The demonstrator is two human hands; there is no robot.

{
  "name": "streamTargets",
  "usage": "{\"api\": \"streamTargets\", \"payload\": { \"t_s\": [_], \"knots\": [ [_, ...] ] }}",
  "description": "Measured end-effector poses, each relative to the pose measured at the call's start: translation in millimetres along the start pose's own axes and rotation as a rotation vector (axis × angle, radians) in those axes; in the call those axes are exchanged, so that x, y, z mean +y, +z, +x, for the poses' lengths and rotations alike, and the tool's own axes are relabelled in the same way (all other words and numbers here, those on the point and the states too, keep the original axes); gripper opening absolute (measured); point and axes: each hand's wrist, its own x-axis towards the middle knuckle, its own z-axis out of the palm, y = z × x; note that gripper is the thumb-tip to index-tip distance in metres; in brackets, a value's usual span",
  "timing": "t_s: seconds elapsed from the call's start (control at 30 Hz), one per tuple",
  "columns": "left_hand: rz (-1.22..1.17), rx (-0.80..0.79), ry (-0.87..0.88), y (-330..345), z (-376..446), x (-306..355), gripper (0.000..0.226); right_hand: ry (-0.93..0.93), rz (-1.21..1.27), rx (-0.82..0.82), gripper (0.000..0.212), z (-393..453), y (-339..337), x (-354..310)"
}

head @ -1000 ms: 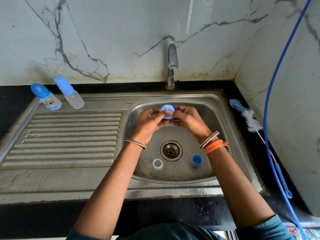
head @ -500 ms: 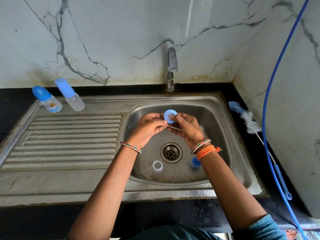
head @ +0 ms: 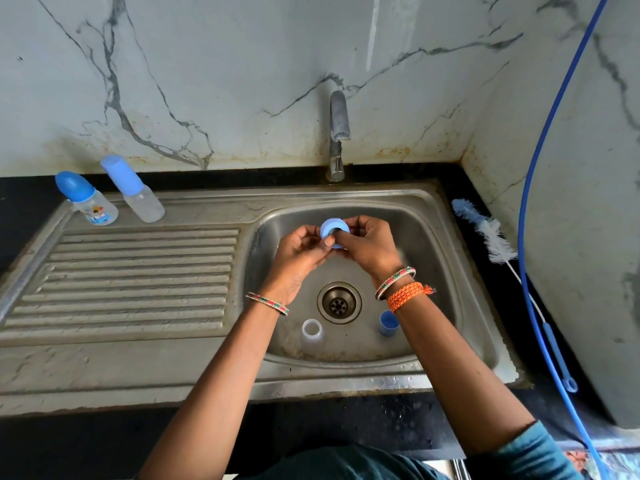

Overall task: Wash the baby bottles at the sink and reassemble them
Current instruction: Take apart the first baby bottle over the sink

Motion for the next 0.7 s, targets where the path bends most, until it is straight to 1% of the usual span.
{"api": "streamTargets", "payload": {
  "t_s": [0.13,0.27,0.4,0.5,0.57,0.63,0.7],
  "knots": [
    [-0.056,-0.026,-0.001,-8,0,-1,0.013,-0.062,-0.075,0.093,0.017,1,-1,6],
    [-0.075,-0.037,-0.054,-10,0,-2,0.012,-0.136,-0.192,0.113,0.024,0,-2,11],
    [-0.163,-0.035,-0.149,-9,3,-4,0.016,-0.196,-0.252,0.081,0.031,-2,-5,14],
    [-0.201,-0.031,-0.213,-10,6,-6,0.012,-0.231,-0.272,0.052,0.030,-5,-5,16],
    [-0.232,-0.021,-0.231,-12,8,-7,0.011,-0.223,-0.237,0.014,0.029,-4,-6,15],
    [-0.281,0.004,-0.247,-13,10,-7,0.015,-0.206,-0.218,-0.042,0.030,-1,-7,15],
    [-0.288,0.029,-0.272,-15,13,-10,0.016,-0.156,-0.140,-0.110,0.029,2,-6,18]
  ]
}}
